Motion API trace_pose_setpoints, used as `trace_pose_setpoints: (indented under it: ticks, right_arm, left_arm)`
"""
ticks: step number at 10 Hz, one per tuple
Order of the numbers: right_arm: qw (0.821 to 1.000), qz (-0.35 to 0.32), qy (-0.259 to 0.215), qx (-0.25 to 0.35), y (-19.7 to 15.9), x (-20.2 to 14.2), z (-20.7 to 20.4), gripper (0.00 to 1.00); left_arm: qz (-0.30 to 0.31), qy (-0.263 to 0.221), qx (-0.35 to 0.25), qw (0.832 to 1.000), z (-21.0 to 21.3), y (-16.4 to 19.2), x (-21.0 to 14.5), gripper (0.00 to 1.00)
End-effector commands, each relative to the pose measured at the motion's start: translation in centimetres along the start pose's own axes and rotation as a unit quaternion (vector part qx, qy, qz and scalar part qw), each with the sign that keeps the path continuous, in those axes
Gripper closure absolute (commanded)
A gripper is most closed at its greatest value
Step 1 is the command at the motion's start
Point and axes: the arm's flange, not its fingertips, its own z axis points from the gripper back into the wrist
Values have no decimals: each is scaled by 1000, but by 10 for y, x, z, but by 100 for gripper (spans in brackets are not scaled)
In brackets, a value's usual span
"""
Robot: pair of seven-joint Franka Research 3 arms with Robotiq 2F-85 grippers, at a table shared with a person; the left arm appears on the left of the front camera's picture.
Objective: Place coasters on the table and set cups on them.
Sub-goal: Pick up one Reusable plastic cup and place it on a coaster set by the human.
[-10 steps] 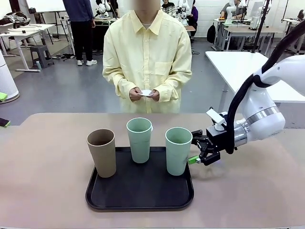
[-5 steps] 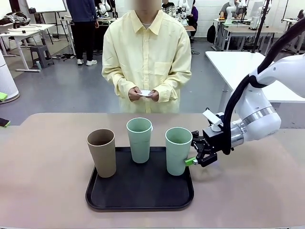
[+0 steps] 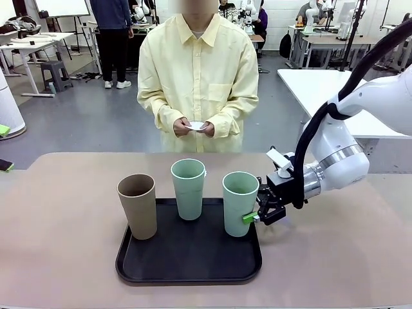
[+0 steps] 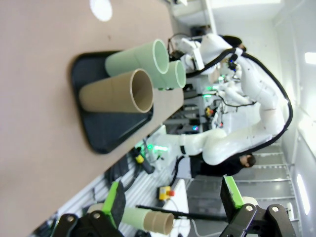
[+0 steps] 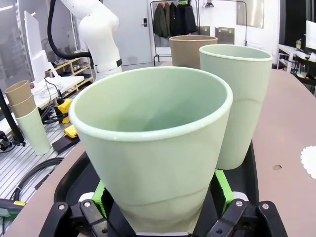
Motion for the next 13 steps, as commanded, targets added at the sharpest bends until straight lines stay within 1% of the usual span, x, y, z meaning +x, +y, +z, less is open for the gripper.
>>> trace_pose_setpoints:
  ticks: [1, 2, 3, 4, 6, 7, 8, 9, 10, 11, 13]
  right_arm:
    - [1000, 2, -6, -13, -9, 0, -7, 3]
    - [1000, 6, -5, -9, -9, -1, -6, 55]
    - [1000, 7, -1, -9, -10, -1, -5, 60]
    - [1000, 9, 0, -9, -10, -1, -5, 100]
    - [1000, 9, 3, -9, -10, -2, -5, 100]
    - [1000, 8, 3, -17, -9, 0, -3, 73]
    - [999, -9, -5, -40, -3, 12, 1, 48]
    - [997, -28, -8, -73, 9, 36, 8, 48]
    - [992, -66, 11, -111, 22, 69, 16, 48]
    - [986, -84, 17, -143, 30, 100, 25, 48]
    - [980, -97, 13, -172, 34, 149, 38, 48]
  left_arm:
    - [-9, 2, -5, 1000, 1, 1, -1, 0]
    - [-9, 2, -5, 1000, 1, 1, -1, 0]
    - [-9, 2, -5, 1000, 1, 1, -1, 0]
    - [-9, 2, -5, 1000, 1, 1, -1, 0]
    - [-9, 2, -5, 1000, 1, 1, -1, 0]
    - [-9, 2, -5, 1000, 1, 1, -1, 0]
    - [-9, 2, -5, 1000, 1, 1, -1, 0]
    - [-9, 2, -5, 1000, 1, 1, -1, 0]
    - [-9, 2, -5, 1000, 1, 1, -1, 0]
    - [-9, 2, -5, 1000, 1, 1, -1, 0]
    - [-9, 2, -5, 1000, 1, 1, -1, 0]
